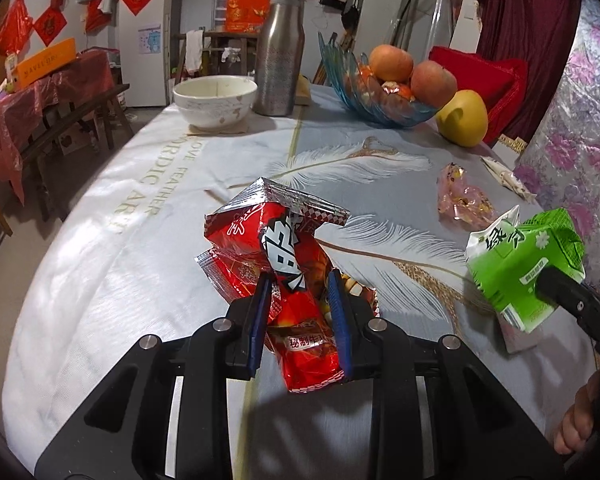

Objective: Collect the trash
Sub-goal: 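Lift the red snack bag and green packet off the table with both tools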

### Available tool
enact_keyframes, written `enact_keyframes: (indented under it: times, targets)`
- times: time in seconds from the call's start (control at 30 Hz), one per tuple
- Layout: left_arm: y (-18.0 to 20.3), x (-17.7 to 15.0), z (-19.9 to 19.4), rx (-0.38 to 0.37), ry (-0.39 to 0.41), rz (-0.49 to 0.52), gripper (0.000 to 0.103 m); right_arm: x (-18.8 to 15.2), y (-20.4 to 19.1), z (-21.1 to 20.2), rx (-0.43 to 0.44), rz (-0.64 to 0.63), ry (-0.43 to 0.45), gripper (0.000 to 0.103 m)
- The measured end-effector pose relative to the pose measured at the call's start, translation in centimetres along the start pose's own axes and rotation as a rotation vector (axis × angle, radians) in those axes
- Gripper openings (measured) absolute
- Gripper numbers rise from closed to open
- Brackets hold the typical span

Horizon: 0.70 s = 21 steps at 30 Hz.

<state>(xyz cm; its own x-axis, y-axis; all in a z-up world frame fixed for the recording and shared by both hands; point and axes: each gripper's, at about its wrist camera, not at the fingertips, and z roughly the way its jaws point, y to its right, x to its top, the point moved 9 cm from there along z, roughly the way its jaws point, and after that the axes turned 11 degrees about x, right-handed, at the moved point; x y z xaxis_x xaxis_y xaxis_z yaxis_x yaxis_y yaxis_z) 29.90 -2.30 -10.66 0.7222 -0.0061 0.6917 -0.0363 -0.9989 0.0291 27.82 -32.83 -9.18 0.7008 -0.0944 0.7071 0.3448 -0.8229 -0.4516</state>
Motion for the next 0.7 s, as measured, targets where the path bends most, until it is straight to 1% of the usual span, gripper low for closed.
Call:
enact_keyframes:
  times: [0.37,0.7]
  targets:
    - [-1.4,-0.2,-6.1,0.001,0.084,-0.027,0.030,-0.3,-3.2,-3.9,0.022,-0.027,0.061,0.024]
    - [-2.3,-1.3,-12.1,-0.007,0.166,-0.038,0.030,-1.0,-6.4,-7.7,0.049,-0.065,0.113,0.024]
